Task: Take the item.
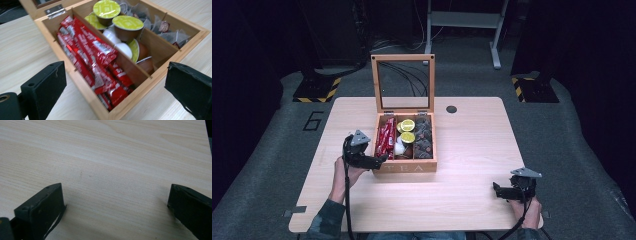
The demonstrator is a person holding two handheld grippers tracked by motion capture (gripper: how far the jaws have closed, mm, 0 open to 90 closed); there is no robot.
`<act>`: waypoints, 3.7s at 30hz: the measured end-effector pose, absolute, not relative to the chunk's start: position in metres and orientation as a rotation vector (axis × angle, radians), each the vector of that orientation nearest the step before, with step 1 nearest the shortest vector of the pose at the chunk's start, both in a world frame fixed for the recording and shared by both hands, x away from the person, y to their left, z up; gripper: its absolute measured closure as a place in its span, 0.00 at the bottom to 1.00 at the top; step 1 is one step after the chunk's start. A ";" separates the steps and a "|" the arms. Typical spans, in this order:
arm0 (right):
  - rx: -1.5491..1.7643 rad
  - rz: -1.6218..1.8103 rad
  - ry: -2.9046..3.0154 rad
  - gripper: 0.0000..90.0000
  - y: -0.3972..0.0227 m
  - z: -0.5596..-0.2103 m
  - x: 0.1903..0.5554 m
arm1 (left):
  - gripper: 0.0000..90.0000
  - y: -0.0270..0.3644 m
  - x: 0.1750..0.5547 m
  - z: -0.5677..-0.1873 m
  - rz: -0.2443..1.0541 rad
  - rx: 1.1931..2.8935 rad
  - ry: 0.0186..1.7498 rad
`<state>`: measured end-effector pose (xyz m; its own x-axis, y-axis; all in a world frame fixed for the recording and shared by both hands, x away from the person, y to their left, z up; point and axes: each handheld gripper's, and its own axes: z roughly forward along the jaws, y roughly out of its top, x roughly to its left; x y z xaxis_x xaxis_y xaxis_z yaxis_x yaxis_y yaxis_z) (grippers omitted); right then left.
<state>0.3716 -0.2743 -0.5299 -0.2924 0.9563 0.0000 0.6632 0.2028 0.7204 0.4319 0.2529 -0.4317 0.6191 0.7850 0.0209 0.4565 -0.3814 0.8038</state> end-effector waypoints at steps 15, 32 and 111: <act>1.505 0.863 2.031 0.00 -0.274 -0.530 0.371 | 0.03 0.221 0.460 -0.425 0.459 2.081 0.914; 1.494 0.861 2.031 0.00 -0.274 -0.530 0.371 | 0.07 0.191 0.495 -0.435 0.412 2.150 0.873; 1.498 0.855 2.034 0.00 -0.274 -0.530 0.371 | 0.41 0.191 0.483 -0.413 0.453 2.119 0.830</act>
<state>0.3706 -0.2739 -0.5297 -0.2933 0.9560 -0.0083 0.6631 0.2097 0.7186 0.4831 0.1909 -0.4129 0.7206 0.6923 0.0382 0.4065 -0.4665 0.7855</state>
